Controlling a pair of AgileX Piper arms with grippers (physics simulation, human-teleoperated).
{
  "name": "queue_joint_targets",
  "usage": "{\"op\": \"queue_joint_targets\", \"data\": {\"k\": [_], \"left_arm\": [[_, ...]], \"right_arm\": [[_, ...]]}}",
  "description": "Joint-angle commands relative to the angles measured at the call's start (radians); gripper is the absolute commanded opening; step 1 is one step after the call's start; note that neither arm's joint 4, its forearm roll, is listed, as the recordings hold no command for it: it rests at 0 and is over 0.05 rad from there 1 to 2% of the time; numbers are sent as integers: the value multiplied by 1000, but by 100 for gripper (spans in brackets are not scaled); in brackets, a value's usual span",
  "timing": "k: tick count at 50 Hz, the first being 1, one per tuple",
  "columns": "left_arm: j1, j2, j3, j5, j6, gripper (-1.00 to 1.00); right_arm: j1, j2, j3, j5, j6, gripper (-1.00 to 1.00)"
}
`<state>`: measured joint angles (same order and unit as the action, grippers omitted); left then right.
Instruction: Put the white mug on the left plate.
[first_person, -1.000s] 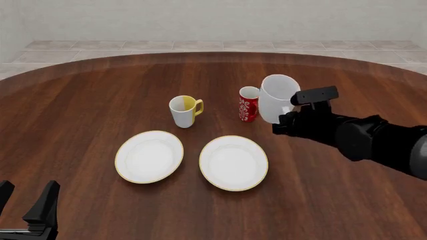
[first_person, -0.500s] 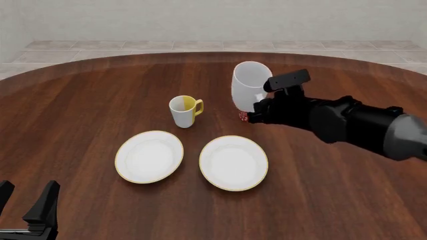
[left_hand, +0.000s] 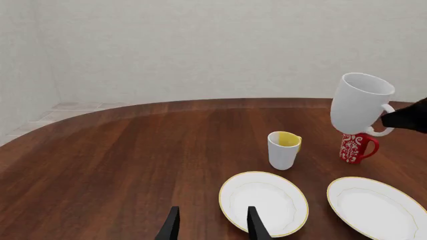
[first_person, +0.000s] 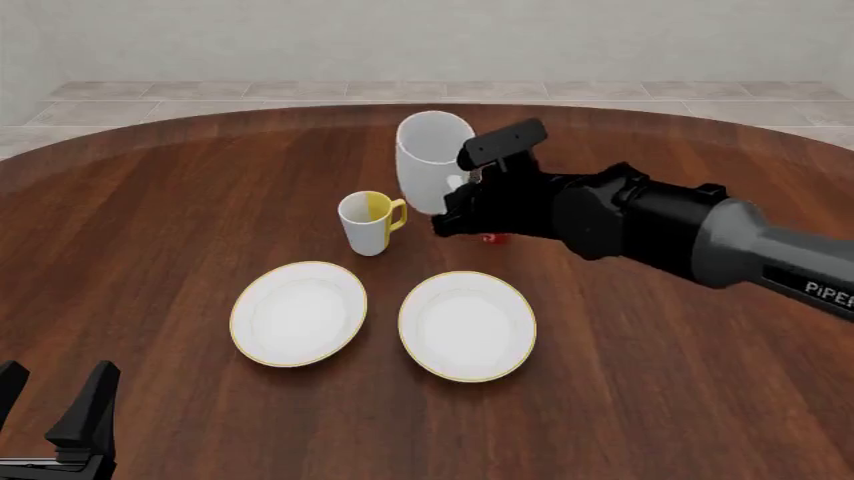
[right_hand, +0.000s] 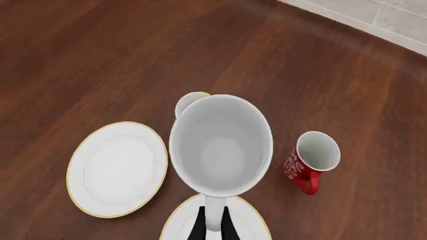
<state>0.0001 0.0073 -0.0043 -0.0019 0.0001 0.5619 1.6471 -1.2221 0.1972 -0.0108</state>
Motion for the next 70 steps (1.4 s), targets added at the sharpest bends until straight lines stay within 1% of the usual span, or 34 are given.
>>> {"op": "queue_joint_targets", "data": {"k": [1,9,17,24,30,48,70], "left_arm": [[0,0,0,0,0,100],[0,0,0,0,0,100],[0,0,0,0,0,100],[0,0,0,0,0,100],[0,0,0,0,0,100],[0,0,0,0,0,100],[0,0,0,0,0,100]], "right_arm": [[57,51,-85,31,2,-100],[101,92,-130,39,7,-100],[139,126,-181,52,23,-100],[154,142,-200,56,23,-100],[184,164,-220,58,33,-100],[221,223,-267,72,28,-100],[276,302,-326,78,47,-100]]}}
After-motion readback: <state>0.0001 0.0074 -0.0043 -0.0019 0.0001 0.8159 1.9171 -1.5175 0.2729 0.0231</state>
